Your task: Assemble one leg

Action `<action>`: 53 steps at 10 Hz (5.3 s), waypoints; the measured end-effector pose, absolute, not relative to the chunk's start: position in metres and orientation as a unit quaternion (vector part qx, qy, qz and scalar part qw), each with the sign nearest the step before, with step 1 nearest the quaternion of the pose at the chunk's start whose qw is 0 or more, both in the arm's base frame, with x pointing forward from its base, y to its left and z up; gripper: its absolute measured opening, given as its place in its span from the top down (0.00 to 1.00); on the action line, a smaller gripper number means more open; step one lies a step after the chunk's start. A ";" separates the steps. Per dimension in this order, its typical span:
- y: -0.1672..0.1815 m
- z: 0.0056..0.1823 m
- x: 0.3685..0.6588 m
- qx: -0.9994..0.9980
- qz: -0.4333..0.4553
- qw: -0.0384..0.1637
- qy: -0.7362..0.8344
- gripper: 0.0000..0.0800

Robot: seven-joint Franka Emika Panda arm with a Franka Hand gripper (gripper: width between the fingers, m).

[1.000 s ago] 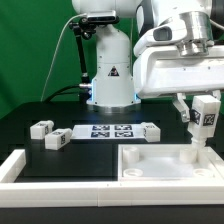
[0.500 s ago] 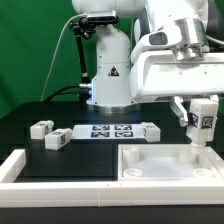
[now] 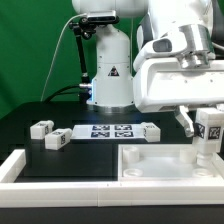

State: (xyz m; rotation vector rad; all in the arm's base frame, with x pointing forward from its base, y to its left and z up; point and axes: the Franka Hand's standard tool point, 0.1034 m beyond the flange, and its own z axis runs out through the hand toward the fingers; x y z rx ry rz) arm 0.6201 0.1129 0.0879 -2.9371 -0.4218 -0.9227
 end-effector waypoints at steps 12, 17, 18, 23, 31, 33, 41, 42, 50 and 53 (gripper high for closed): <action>0.117 0.061 0.607 -0.949 -0.282 0.018 -0.139 0.64; 0.116 0.061 0.607 -0.949 -0.282 0.018 -0.138 0.26; 0.116 0.061 0.607 -0.949 -0.282 0.018 -0.138 0.20; 0.116 0.061 0.607 -0.949 -0.282 0.018 -0.138 0.19; 0.120 0.078 0.618 -0.983 -0.114 0.035 -0.140 0.19; 0.120 0.077 0.611 -0.988 -0.005 0.042 -0.145 0.19; 0.118 0.081 0.626 -0.988 0.025 0.045 -0.147 0.64; 0.118 0.081 0.626 -0.988 0.025 0.045 -0.143 0.64; 0.113 0.080 0.625 -0.971 0.015 0.047 0.234 0.64; 0.111 0.080 0.627 -0.920 0.011 0.047 0.390 0.64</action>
Offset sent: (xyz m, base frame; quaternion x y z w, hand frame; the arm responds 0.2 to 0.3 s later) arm -0.0029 -0.0029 -0.0090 -0.0009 0.0080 -0.0036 1.0000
